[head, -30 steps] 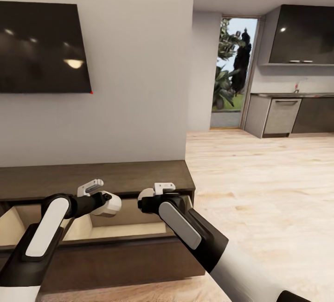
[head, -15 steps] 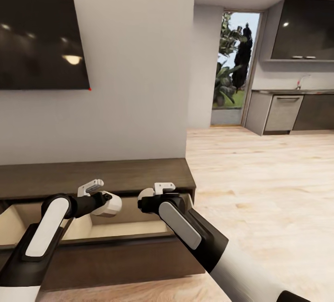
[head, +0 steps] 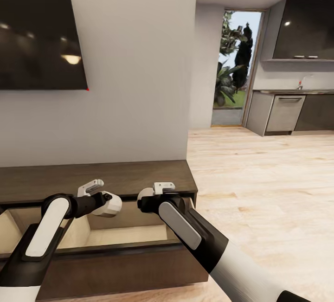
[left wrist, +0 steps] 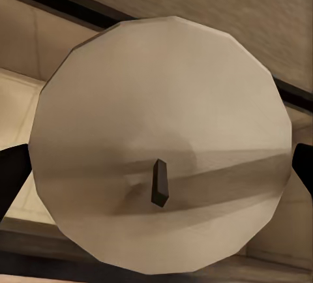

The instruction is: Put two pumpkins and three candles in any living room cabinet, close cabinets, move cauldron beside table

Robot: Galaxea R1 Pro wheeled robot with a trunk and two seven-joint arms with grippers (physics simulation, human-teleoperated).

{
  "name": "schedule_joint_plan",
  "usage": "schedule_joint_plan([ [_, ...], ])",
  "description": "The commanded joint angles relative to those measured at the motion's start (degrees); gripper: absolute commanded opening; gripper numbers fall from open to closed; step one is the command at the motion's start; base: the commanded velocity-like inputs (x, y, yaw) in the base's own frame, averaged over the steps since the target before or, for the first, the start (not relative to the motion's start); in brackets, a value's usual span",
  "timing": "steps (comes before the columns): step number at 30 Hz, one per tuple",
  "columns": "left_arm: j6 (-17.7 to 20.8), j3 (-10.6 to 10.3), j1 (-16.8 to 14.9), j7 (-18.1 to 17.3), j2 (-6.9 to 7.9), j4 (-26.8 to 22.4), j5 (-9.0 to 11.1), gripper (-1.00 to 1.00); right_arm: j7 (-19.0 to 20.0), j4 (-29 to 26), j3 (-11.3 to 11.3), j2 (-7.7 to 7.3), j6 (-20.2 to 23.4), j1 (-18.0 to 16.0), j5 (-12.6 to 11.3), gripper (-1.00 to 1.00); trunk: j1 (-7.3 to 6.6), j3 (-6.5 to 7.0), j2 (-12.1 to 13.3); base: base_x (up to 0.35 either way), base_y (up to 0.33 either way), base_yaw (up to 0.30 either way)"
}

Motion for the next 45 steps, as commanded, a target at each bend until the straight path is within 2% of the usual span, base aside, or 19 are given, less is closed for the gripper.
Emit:
schedule_joint_plan([
  [1,0.04,-0.09,-0.05,0.62,0.05,-0.05,0.53,-1.0,-0.56,-0.09,0.05,0.0,0.06,-0.07,-0.52,-1.0,-0.01,-0.07,-0.03,0.006,0.0,0.0],
  [11,0.04,-0.09,-0.05,0.62,0.05,-0.05,0.6,-1.0,-0.81,-0.11,-0.07,0.0,0.1,-0.07,-0.83,-1.0,-0.01,-0.07,-0.03,0.014,0.0,0.0],
  [26,0.04,-0.08,-0.05,0.62,0.05,-0.05,0.7,-1.0,-0.65,0.01,0.0,0.0,0.45,-0.07,-1.01,-1.0,-0.01,-0.07,-0.03,0.21,0.0,0.0],
  [33,0.04,-0.07,-0.05,0.63,0.02,-0.05,0.62,-1.0,-0.59,0.25,-0.67,0.0,5.82,-0.07,-1.17,-1.0,-0.01,-0.07,-0.03,0.023,0.0,0.0],
  [38,0.04,-0.01,-0.05,0.69,0.03,-0.05,0.62,-1.0,-0.69,0.86,-0.76,0.04,6.92,-0.07,-3.01,-1.0,-0.01,-0.07,-0.03,0.001,0.0,0.0],
  [45,0.04,-0.08,-0.05,0.78,-0.09,-0.05,0.62,-1.0,-0.81,1.08,-0.86,0.03,7.04,-0.07,-3.98,-1.0,0.17,-1.62,-0.12,0.0,0.0,0.0],
])
